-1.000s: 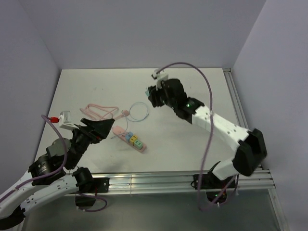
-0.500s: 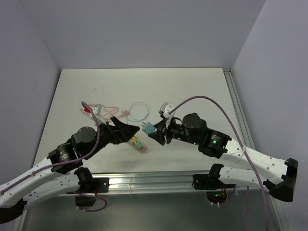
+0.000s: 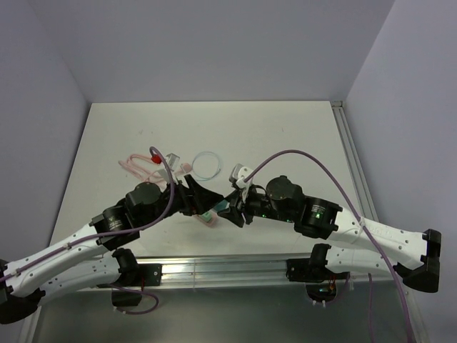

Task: Insert the plug

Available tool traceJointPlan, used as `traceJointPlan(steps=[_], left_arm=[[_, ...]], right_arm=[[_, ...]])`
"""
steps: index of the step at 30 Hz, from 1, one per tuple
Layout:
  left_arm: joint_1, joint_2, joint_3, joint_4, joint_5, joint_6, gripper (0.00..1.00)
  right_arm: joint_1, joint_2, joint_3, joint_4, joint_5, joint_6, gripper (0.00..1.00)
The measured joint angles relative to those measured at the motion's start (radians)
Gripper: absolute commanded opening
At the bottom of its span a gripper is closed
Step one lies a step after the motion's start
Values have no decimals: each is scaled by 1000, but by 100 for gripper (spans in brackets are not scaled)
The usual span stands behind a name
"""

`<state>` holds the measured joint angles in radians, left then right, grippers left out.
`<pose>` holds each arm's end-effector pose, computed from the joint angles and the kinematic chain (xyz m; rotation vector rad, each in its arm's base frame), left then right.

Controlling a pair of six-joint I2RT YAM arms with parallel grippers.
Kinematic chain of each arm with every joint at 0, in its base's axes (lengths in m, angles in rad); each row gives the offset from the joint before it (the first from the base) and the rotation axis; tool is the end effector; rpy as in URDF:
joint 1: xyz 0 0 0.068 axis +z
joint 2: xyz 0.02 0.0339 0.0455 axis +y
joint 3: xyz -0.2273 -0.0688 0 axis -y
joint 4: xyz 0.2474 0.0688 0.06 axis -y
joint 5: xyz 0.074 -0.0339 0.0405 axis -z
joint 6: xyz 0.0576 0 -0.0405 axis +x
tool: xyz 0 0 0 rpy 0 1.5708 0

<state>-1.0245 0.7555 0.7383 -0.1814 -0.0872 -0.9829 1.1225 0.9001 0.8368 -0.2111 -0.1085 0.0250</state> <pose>0.1247 -0.1954 0.2992 -0.0296 1.9857 -1.3242 0.1052 0.2332 0.3002 -1.0798 1.6132 0.8858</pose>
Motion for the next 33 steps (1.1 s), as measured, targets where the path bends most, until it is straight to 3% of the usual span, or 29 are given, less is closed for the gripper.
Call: traceJointPlan(steps=[3,11,14,15,17,18,20,21,24,33], left_arm=[[0,-1,-17,27,24,-1,59],[3,-8,-37,43,45,3,47],[7,-4,-37,43,47,5,17],[8,-2,-37,47,47,-2,0],[8,5,-37,56,47,-6,0],[9,6,-37,56,45,-4,0],[10,4,-37,56,39,0,0],[11,-1,-37,57,37,2,0],[8,-43,-42,59,11,20,0],[6,-285,-120,164,-85,151,1]], right_arm=[[8,3,0,-3,17,0,0],[26,8,0,-11,58,0,0],[32,8,1,-16,72,-5,3],[34,9,1,-19,83,-11,19],[37,13,2,-22,101,-19,37],[39,16,2,-23,109,-18,52],[41,20,9,-26,123,-9,61],[44,23,14,-28,136,5,70],[45,28,27,-31,187,54,81],[23,41,108,-72,303,282,84]])
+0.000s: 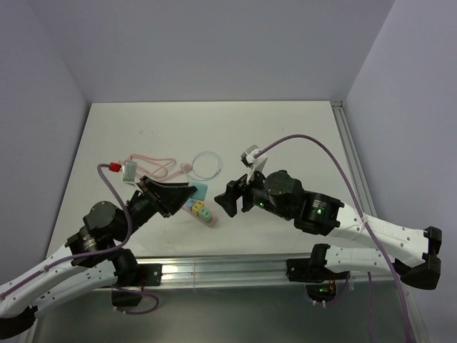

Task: Insert the plug

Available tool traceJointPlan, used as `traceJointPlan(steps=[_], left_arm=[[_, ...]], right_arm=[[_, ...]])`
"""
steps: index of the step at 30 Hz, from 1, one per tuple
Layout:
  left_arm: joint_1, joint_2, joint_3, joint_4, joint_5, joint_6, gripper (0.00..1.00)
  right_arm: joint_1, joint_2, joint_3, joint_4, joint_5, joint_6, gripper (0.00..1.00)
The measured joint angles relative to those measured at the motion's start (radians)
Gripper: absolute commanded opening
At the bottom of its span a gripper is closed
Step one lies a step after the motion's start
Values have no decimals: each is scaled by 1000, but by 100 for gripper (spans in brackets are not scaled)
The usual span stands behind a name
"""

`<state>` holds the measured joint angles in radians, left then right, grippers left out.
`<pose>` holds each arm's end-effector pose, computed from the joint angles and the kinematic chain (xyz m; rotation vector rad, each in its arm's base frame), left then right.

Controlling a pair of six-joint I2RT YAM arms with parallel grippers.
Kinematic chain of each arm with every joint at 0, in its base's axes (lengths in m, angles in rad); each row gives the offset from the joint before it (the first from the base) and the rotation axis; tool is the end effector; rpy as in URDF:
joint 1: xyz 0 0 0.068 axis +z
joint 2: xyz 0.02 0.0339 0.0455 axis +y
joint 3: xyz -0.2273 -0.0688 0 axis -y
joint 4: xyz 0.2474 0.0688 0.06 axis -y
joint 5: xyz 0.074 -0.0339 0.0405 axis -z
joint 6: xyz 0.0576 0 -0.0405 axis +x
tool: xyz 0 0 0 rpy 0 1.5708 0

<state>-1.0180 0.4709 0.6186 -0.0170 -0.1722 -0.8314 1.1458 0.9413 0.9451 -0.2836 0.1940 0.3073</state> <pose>0.1045 -0.1505 0.3294 -0.0077 1.5991 -1.3659 0.1168 0.2312 0.3221 -0.6543 1.8144 0.8225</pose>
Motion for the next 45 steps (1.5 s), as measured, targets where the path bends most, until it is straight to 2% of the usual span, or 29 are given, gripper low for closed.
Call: traceJointPlan(steps=[6,10,12,16,23,34,45], left_arm=[[0,-57,-15,51,-29,84,0],[0,-92,-44,79,-25,106,1],[0,-108,-59,92,-18,111,1],[0,-123,-76,121,-2,111,1],[0,-151,-133,223,-6,74,1],[0,-154,-168,319,-12,23,1],[0,-154,-172,364,-13,6,1]], right_arm=[[-32,13,13,1,-75,94,78],[-101,14,12,47,-244,144,70],[-155,16,8,99,-349,173,65],[-243,18,-25,249,-542,237,64],[-254,69,-51,499,-734,347,66],[-251,164,-67,684,-824,438,66],[-235,196,-71,810,-832,481,58]])
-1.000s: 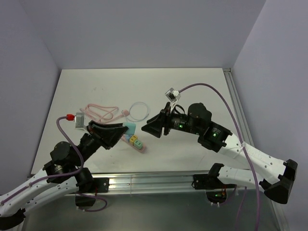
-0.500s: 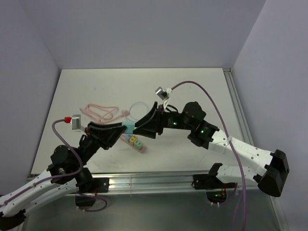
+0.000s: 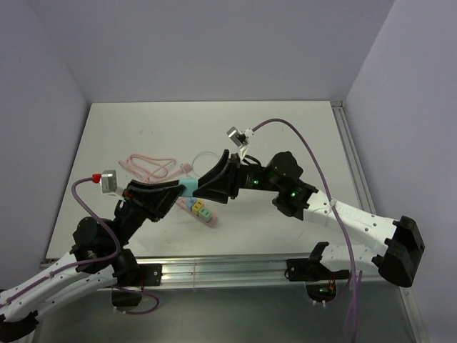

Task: Insert the plug

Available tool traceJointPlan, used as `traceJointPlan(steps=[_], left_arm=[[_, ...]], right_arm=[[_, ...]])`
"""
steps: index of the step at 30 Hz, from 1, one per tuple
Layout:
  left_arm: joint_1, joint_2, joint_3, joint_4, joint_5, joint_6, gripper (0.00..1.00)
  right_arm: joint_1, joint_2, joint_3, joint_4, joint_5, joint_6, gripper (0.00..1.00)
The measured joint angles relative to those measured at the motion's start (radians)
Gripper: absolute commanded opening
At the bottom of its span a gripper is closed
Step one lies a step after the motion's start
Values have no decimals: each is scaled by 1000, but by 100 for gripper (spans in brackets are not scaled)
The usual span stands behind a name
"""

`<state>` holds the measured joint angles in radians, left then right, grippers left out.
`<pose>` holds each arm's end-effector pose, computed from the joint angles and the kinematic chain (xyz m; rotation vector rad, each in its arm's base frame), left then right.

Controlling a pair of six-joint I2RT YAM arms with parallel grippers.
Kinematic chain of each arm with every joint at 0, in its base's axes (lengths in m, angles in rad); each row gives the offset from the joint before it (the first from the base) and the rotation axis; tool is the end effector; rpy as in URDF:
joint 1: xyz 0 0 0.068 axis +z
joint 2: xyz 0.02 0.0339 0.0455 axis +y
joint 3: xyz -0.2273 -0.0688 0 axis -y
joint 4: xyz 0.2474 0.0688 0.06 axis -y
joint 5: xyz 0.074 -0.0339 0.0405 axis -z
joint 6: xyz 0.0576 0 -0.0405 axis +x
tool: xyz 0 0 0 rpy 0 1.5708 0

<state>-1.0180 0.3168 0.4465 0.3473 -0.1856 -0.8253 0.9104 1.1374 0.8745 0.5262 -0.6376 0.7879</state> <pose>0.0918 -0.1285 0.3358 -0.0685 1.2367 -1.5330 0.1540 0.2541 0.3447 -0.7331 1.4503 1.7878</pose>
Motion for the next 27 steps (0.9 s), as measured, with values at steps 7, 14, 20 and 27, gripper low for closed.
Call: traceJointPlan(steps=[7,14,20,27], left_arm=[[0,0,-5,6,0,-4,1],[0,-19,-15,3,-7,-4,27],[-3,-85,9,-174,-142,-32,88],[-3,-184,152,-552,-406,-88,83]], right_arm=[[5,50,0,47,-3,22,54],[14,74,6,64,-9,56,0],[28,77,73,-90,59,-44,0],[37,125,188,-355,181,-236,0]])
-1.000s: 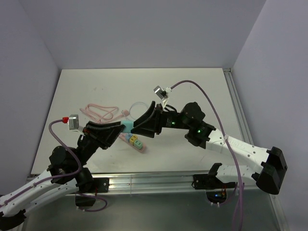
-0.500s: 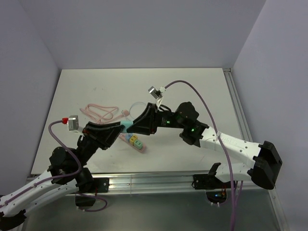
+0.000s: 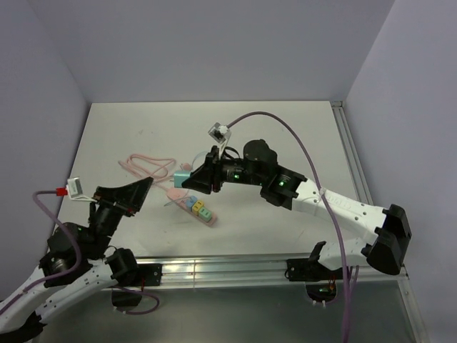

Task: Insert the plug

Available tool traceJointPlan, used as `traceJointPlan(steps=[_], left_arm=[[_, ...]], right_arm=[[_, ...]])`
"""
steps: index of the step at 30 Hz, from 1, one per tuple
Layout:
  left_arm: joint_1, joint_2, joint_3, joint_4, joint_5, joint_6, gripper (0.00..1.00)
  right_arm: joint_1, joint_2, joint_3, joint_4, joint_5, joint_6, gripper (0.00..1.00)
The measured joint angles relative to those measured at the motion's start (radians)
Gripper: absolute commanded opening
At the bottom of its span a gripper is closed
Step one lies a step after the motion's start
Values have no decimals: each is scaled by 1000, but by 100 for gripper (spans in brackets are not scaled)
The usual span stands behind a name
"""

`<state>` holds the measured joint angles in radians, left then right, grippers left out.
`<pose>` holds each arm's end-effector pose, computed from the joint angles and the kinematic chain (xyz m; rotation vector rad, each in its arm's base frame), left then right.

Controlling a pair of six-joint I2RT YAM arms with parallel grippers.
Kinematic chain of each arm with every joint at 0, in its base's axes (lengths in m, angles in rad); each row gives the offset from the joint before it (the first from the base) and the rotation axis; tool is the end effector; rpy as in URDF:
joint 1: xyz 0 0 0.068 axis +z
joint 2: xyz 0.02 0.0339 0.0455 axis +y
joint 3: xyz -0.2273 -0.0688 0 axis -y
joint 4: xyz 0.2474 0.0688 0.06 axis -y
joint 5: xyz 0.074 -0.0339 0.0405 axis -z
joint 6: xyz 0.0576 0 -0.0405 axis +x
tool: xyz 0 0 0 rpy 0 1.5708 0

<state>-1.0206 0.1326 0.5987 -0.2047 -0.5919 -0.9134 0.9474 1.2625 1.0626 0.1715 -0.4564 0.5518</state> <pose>0.0830 -0.0739 0.3398 -0.4676 1.3902 -1.2258 0.1727 0.2836 0.3362 -0.7430 1.6647 1.4800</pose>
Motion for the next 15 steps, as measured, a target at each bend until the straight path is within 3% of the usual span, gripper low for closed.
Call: traceJointPlan(steps=[6,15], left_arm=[[0,-38,135,-254,-170,-47,79],[0,-105,216,-407,-264,-50,77]], right_arm=[[80,203,166,-201,97,-150,0],[232,555,445,-473,252,-307,0]])
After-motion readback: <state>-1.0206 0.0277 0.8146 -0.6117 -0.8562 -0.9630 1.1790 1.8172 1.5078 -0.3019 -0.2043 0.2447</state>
